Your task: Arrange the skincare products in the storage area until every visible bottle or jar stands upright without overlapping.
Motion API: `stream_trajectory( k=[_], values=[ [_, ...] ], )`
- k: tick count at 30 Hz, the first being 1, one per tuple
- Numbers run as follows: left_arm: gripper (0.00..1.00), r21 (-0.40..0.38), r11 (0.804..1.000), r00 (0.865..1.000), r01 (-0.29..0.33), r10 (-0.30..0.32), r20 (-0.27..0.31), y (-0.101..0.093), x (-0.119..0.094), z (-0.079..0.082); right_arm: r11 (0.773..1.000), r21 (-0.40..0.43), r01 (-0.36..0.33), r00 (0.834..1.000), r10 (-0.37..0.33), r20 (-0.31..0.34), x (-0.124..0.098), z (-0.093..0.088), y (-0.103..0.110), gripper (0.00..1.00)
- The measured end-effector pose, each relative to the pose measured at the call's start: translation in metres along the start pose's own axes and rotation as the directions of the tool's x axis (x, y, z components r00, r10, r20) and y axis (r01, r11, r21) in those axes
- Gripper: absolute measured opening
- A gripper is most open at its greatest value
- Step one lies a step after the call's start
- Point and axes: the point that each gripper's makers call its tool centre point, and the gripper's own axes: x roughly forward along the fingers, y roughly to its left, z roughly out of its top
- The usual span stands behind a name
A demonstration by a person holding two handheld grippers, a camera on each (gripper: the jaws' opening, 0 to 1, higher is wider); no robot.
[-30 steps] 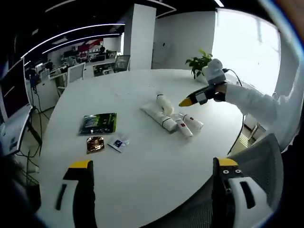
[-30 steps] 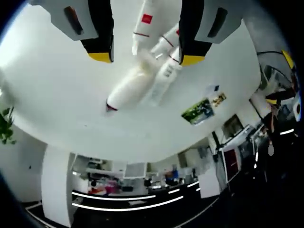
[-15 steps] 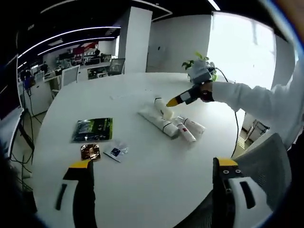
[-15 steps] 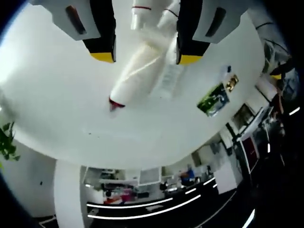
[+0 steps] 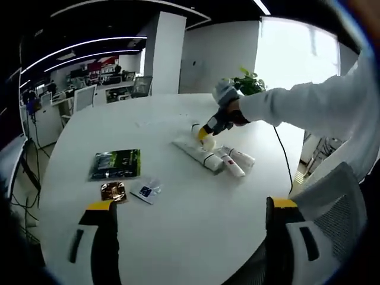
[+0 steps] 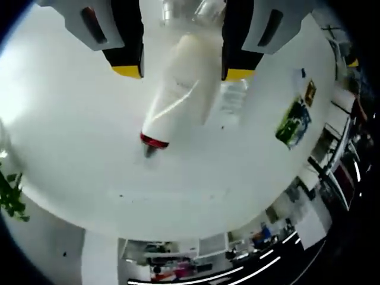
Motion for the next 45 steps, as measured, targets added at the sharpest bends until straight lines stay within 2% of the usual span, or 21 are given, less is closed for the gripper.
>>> stream_trajectory(
  k=[7,11,13,14,15,16,19,23,28,41,45],
  values=[
    [0.99,0.003,1.000,1.000,-0.006,0.006,0.016,-0.001,-0.002,0.003,0.997,0.057,0.043,0.996,-0.039,-0.075,0.009,-0.003,0.000,0.46],
    [0.99,0.027,1.000,1.000,0.015,-0.015,-0.001,-0.006,0.001,0.000,0.977,0.215,0.009,0.995,0.013,-0.099,0.010,-0.004,0.009,0.42],
    [0.99,0.022,1.000,1.000,0.016,-0.016,-0.003,-0.006,0.002,0.000,0.983,0.180,0.048,0.994,-0.029,-0.108,0.011,-0.005,0.002,0.43],
    [0.99,0.023,1.000,1.000,0.013,-0.013,-0.001,-0.007,0.000,0.000,0.988,0.108,0.113,0.984,-0.096,-0.149,0.009,-0.012,-0.008,0.43],
    [0.99,0.023,1.000,1.000,0.010,-0.010,0.001,-0.007,-0.001,0.001,0.988,0.073,0.134,0.978,-0.120,-0.173,0.009,-0.016,-0.011,0.44],
    [0.99,0.021,1.000,1.000,0.008,-0.008,0.001,-0.006,-0.001,0.001,0.989,0.092,0.113,0.982,-0.097,-0.159,0.012,-0.014,-0.005,0.45],
    [0.99,0.019,1.000,1.000,0.008,-0.008,0.001,-0.006,0.000,0.000,0.988,0.084,0.129,0.977,-0.112,-0.182,0.012,-0.014,-0.004,0.43],
    [0.99,0.026,1.000,1.000,0.012,-0.012,-0.004,-0.008,0.001,-0.002,0.983,0.039,0.179,0.961,-0.167,-0.220,0.012,-0.017,-0.009,0.39],
    [0.99,0.022,1.000,1.000,0.005,-0.005,-0.006,-0.006,0.000,-0.003,0.985,0.042,0.165,0.959,-0.151,-0.241,0.011,-0.016,-0.003,0.33],
    [0.99,0.014,1.000,0.999,0.009,-0.008,-0.032,-0.007,0.003,-0.009,0.993,-0.056,0.108,0.952,-0.120,-0.282,0.012,-0.016,-0.003,0.32],
    [0.99,-0.002,1.000,0.999,0.015,-0.015,-0.041,-0.007,0.005,-0.012,0.992,-0.062,0.107,0.948,-0.121,-0.295,0.014,-0.015,-0.004,0.31]
  ],
)
